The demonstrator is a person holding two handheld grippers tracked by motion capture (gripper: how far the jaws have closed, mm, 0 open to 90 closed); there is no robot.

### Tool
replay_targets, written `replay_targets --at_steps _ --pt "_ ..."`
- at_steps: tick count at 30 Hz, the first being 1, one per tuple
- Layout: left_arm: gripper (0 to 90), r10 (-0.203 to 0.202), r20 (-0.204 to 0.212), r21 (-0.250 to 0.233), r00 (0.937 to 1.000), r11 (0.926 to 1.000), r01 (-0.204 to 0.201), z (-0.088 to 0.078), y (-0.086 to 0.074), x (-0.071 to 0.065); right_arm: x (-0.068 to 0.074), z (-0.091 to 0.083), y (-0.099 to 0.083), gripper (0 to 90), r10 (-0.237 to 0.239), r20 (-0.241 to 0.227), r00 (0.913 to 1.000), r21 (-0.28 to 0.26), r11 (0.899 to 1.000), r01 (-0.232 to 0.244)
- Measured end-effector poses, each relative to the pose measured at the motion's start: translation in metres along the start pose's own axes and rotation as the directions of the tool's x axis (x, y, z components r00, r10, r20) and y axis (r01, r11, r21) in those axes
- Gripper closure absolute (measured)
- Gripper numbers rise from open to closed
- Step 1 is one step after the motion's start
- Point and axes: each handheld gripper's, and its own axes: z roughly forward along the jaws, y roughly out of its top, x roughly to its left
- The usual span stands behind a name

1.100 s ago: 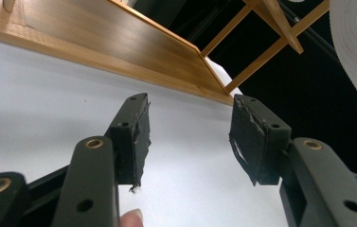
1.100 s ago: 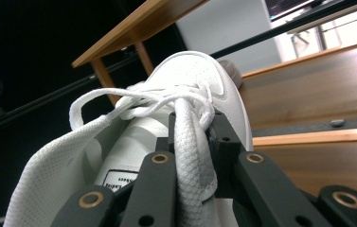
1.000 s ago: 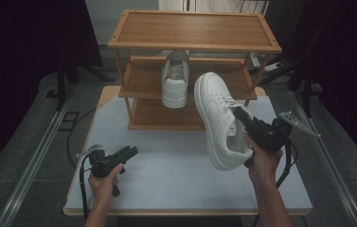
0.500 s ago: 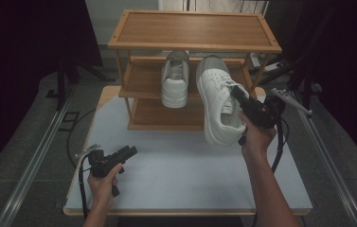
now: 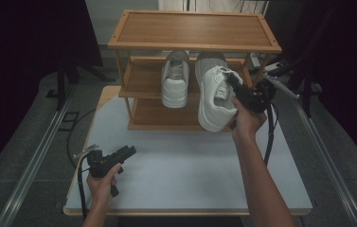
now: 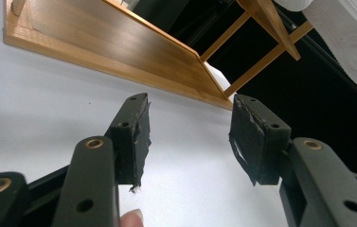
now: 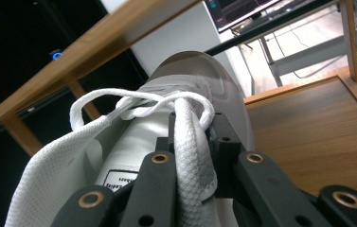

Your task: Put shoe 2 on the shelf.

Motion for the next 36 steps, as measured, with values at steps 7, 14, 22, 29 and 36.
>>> replay_targets --at_steps 7,14,22,29,36 --pt "48.9 -0.01 -0.009 -0.011 0.9999 0.9999 0.01 -0.003 0.0 0.003 -0.001 0.026 -0.002 81.2 0.031 0.051 0.9982 0.005 1.0 -0.031" --pt "48.9 -0.009 -0.004 -0.01 1.0 0.9999 0.009 -0.004 0.001 0.004 -0.001 0.048 -0.003 80.6 0.046 0.086 0.9953 0.026 0.998 -0.049" --pt "48.9 -0.015 -0.002 -0.017 0.9999 0.9997 0.015 -0.005 0.001 0.003 -0.002 0.065 0.0 79.4 0.05 0.128 0.9905 0.035 0.998 -0.055" --pt "48.9 -0.014 -0.003 -0.021 0.9999 0.9997 0.014 -0.007 0.002 0.005 -0.005 0.079 0.002 73.8 0.041 0.137 0.9897 0.063 0.997 -0.05" --pt "48.9 -0.019 -0.003 -0.024 0.9998 0.9995 0.019 -0.008 0.002 0.004 0.001 0.089 0.003 59.7 -0.01 0.094 0.9956 0.123 0.992 -0.002"
